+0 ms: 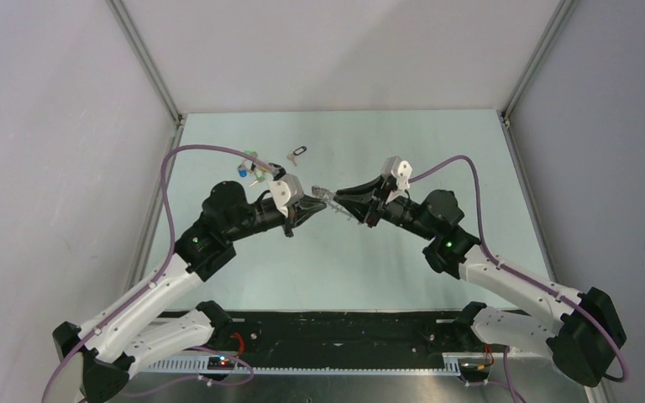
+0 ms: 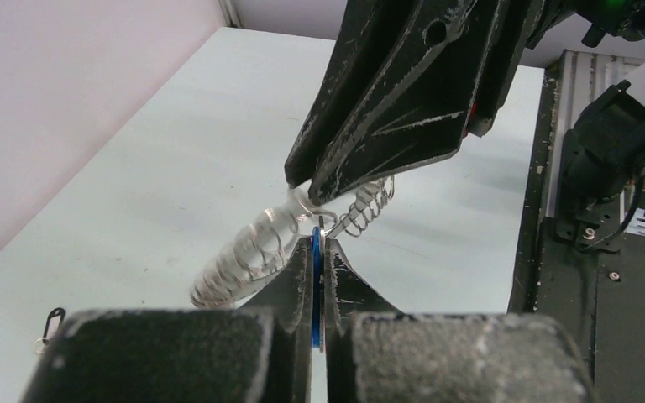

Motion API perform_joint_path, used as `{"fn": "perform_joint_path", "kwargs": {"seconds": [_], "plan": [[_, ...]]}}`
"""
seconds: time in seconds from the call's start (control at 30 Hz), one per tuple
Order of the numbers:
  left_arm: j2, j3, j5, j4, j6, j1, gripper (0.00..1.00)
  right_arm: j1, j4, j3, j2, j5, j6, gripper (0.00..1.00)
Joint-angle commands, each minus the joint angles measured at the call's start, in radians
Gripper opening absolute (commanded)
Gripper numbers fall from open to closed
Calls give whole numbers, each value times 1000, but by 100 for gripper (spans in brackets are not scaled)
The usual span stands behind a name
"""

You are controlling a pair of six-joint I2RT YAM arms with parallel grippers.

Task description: Remove the keys from the keyring

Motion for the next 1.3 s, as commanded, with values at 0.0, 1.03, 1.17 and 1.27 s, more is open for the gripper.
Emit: {"fn": "perform_joint_path", "kwargs": {"seconds": [0.0,1.03,1.17,1.27], "plan": [[-32,4,-26,38,19,-7,0,-12,73,4,-23,-34,18,23],[-59,2,52,37,16,-7,0,136,-35,4,-12,-16,-443,29],[-58,3,76,38,15,-6,0,136,-7,4,3,10,-439,27],[-58,3,73,37,16,-6,0,138,-10,4,-2,25,-440,27]]}}
